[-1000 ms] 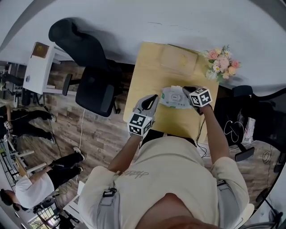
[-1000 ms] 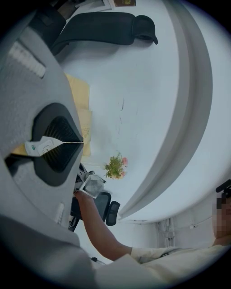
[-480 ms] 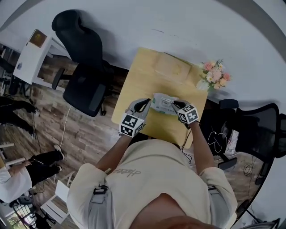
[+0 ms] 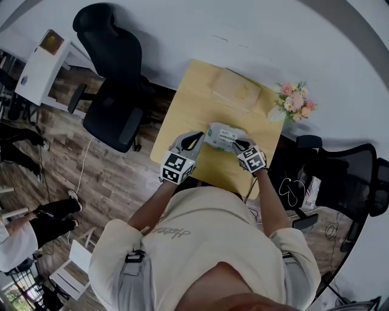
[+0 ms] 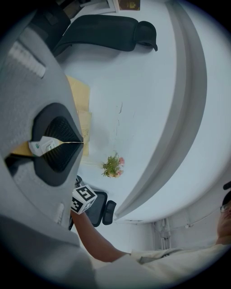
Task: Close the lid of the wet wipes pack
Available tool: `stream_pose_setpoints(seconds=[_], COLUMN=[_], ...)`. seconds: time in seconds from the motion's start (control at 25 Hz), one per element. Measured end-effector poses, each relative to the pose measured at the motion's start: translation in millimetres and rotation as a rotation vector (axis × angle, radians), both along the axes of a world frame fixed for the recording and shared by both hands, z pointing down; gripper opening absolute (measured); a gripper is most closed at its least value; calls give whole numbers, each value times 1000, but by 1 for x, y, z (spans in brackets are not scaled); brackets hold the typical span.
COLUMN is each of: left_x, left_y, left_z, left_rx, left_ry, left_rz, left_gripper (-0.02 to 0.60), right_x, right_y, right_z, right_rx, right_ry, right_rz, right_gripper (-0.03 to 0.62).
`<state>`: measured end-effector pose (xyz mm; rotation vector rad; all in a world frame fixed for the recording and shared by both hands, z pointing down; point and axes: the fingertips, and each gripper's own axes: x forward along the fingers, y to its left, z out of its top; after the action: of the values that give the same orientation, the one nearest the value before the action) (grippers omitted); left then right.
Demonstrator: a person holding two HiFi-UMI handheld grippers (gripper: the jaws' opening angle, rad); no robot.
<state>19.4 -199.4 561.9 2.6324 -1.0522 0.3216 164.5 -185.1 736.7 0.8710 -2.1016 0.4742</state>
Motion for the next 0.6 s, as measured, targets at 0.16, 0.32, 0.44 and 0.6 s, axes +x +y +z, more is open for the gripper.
stream_pose_setpoints(seconds=[0.16, 0.32, 0.44, 0.6], left_x=[-7, -12, -14, -16], left_y=[1, 1, 3, 3], left_z=[3, 5, 6, 9], left_rx=[-4, -11, -13, -17], left_ry=[-1, -3, -2, 2], left_rz=[-7, -7, -9, -7], left_gripper=[18, 18, 18, 18], right_x=[-2, -2, -2, -1], right_y=[5, 7, 7, 5], right_z=[8, 18, 24, 33], right_rx=[-1, -38, -67, -93], right_ry=[34, 28, 20, 20], right_rz=[1, 28, 52, 79], right_gripper=[41, 41, 41, 40])
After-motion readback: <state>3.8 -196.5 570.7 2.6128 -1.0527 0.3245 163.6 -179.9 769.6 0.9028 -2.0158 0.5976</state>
